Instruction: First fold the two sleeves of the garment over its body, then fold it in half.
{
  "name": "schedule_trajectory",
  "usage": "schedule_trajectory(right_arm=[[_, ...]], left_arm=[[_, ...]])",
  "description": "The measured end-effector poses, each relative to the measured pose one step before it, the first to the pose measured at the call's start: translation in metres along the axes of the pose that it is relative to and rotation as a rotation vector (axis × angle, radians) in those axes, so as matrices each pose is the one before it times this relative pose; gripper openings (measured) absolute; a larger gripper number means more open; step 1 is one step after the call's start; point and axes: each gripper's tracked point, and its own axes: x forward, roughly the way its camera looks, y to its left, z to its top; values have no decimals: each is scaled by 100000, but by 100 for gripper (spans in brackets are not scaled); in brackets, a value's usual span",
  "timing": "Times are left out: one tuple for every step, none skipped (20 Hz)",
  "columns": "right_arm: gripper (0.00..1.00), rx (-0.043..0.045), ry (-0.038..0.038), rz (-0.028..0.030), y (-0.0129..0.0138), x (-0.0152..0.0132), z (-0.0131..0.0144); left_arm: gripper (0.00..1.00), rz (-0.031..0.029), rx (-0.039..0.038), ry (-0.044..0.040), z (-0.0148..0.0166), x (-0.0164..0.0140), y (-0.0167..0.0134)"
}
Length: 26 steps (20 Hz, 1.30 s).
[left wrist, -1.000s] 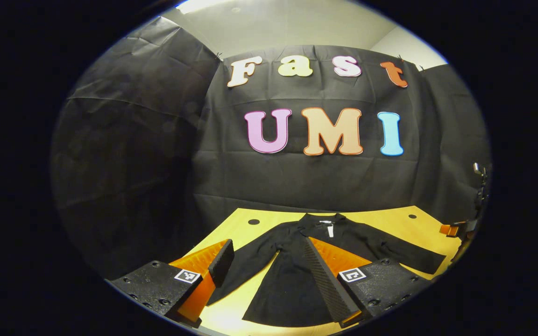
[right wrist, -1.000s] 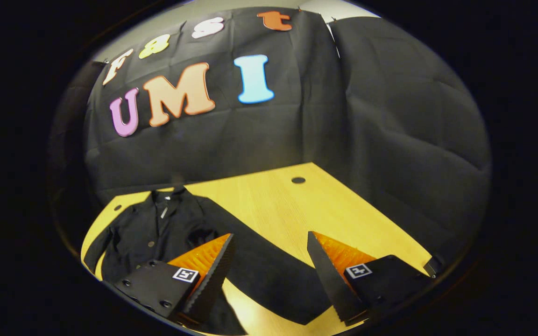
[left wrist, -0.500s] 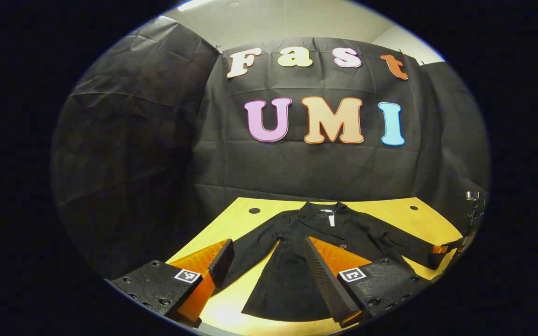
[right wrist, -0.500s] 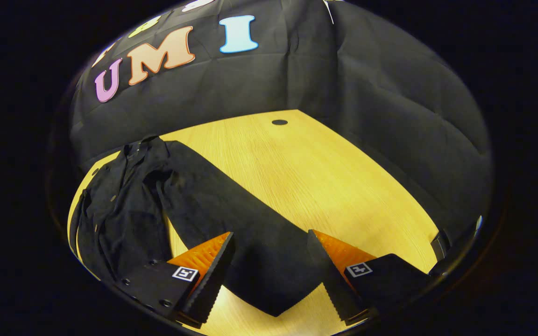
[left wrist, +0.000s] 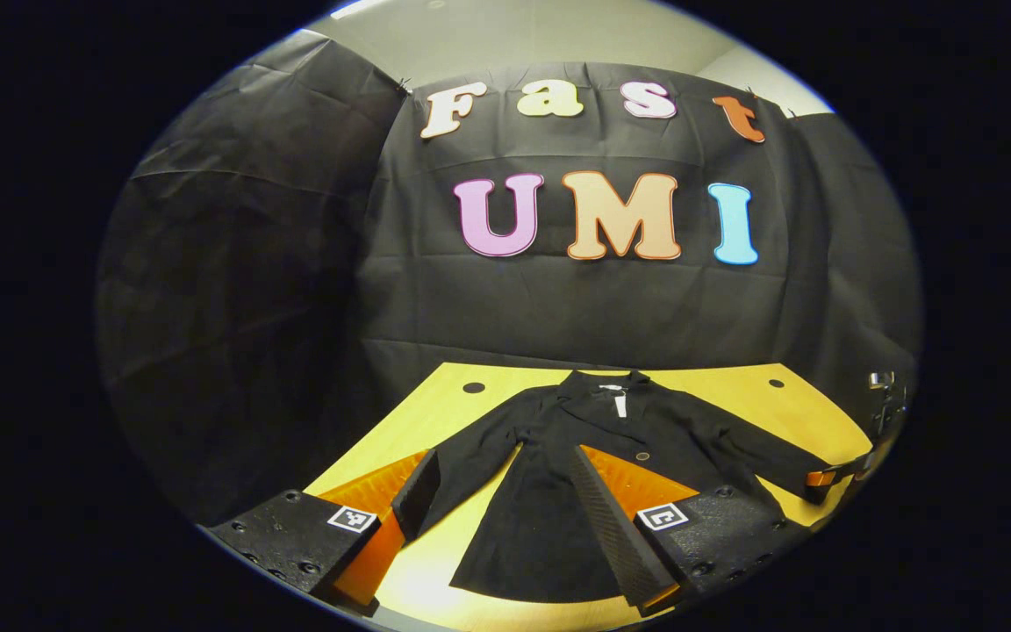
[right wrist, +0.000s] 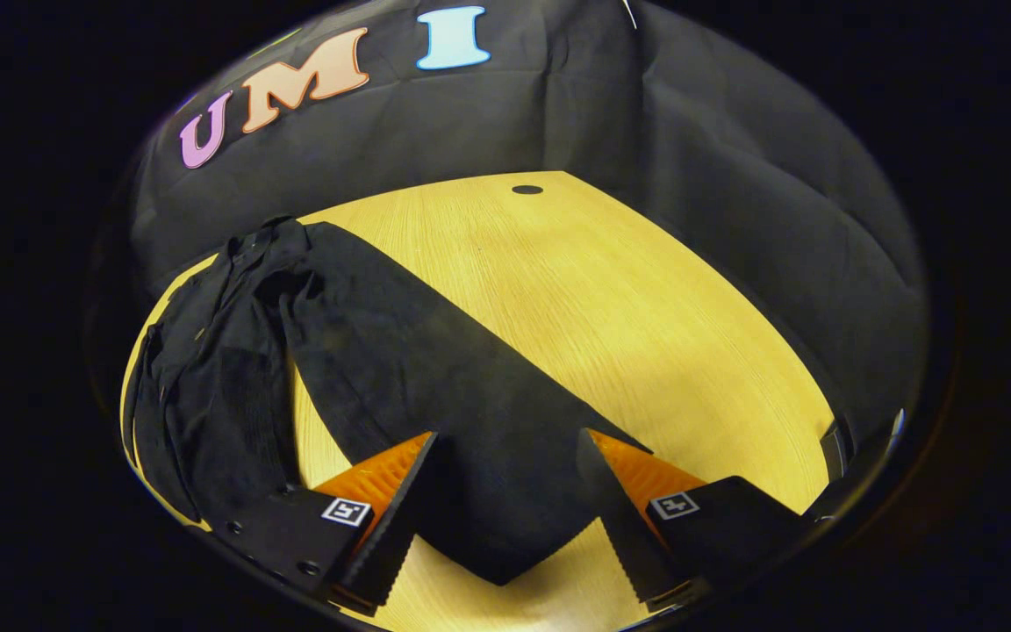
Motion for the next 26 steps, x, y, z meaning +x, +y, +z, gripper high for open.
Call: schedule_trajectory(right_arm=[[96,30,-281,129,42,9,-19],[99,147,-351,-4,10,70,43],[96,456,-81,-102,-9,72,19],[96,405,168,7,64,-213,51],[93,-4,502,454,209,-6,87],[87,-380,253,292,128,73,-88],[77,-500,439,454,138,-23,-48],[77,-668,629,-283,-23,35,-266],[71,-223,841,-179,16,-54,3],[71,354,1086,537,284,18,30],[70,2050,709,1271,576,-122,66],[54,694,-268,-1117,89,86,-22],[38,-994,-602,821,160,37,-12],[38,-327,333,1043,418,-24,-258],[24,1375,-1345,919,438,4,94],[19,1520,-700,-381,151,89,11],[7,510,-922,714,167,50,112],[7,4,-365,164,-18,-27,-249],[5,868,-1599,250,-21,120,67],[5,905,-676,1217,98,-6,-67],[5,1426,828,2585,244,-103,-154],[4,2391,1506,2324,151,50,-156],[3,2618,735,1537,66,26,141],[3,1814,551,1228,-46,-18,-31],[3,354,521,299,65,-41,105],[3,-1666,35,-616,-12,-111,37]], left_arm=[[93,-50,-171,338,-105,58,-24],[92,103,-224,226,-50,-11,119],[92,-260,-445,177,-16,117,-101],[93,-425,-496,271,-161,-39,-175],[93,-490,-462,185,-25,105,-171],[93,-521,-389,177,-64,96,-146],[93,-432,-218,164,20,128,-164],[93,-528,-88,27,-121,6,-108],[93,-882,5,-376,114,-5,-243],[92,-842,10,-423,54,-71,-270],[92,-778,173,-110,63,48,-237],[93,-518,328,5,-75,76,-99],[92,-337,269,-9,40,-7,-86],[92,-164,84,270,-168,43,-44],[92,-184,-125,291,-38,-39,-15],[92,-230,-99,83,-6,-83,-6],[92,-140,48,69,18,32,31],[92,-96,166,69,-103,-129,-31],[92,103,160,11,101,-31,70],[92,236,97,-139,-71,-97,136],[92,315,-81,-185,86,-18,114],[93,243,-154,-15,-28,-63,66],[92,308,-211,-27,24,-82,75],[92,201,-258,156,-140,-114,96],[92,170,-136,172,-83,-143,-24],[92,394,21,111,-44,-49,121]])
